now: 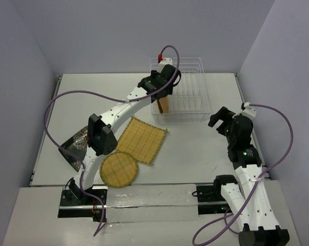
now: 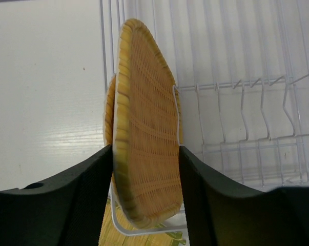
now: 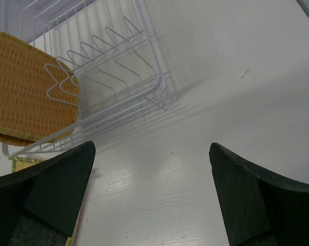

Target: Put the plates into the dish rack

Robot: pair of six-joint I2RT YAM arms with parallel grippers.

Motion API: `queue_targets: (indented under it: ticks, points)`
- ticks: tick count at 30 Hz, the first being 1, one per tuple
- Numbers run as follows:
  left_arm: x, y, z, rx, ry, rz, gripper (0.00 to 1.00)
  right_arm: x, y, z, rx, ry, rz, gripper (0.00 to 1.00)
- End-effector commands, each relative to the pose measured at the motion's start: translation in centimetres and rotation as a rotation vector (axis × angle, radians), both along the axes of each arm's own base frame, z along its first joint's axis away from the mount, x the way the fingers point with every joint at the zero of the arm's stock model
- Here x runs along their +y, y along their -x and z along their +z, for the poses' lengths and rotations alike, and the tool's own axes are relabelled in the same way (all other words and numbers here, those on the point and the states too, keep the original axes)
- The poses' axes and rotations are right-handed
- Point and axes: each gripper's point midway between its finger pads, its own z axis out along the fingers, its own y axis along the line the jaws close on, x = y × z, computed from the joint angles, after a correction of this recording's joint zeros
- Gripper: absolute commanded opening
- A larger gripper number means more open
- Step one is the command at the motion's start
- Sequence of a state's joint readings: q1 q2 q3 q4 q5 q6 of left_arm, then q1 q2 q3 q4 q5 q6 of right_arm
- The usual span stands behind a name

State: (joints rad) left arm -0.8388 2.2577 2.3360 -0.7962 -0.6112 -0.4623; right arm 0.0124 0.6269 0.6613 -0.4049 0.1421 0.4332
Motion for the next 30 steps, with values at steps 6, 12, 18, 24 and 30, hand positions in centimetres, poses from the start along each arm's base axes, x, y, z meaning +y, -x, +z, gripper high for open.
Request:
queue_targets:
  ticks: [6,12,18,24,30]
  points:
    - [1.1,3.0,11.7,-0.192,0.118,-0.040,0.66,-0.2,-0.3,1.2,-0.052,-0.004,-0.010,1.00]
    - [3.3,4.4,13.8,-0.202,0.138,-0.011,0.80,0.1,-0.3,1.6,-0.066,-0.009,0.006,1.00]
    - [9.3,6.7,12.8,-0.140,0.227,0.031,0.96,1.2,-0.1,2.0,-0.083,-0.020,0.070,1.00]
    - [12.9,9.3,7.0,-0.007,0.346,-0.106,0.99,2.2,0.0,2.1,-0.099,-0.036,0.122,1.00]
    - [15.2,13.5,0.3,0.087,0.446,-0.265,0.99,4.8,0.0,1.6,-0.088,-0.073,0.266,1.00]
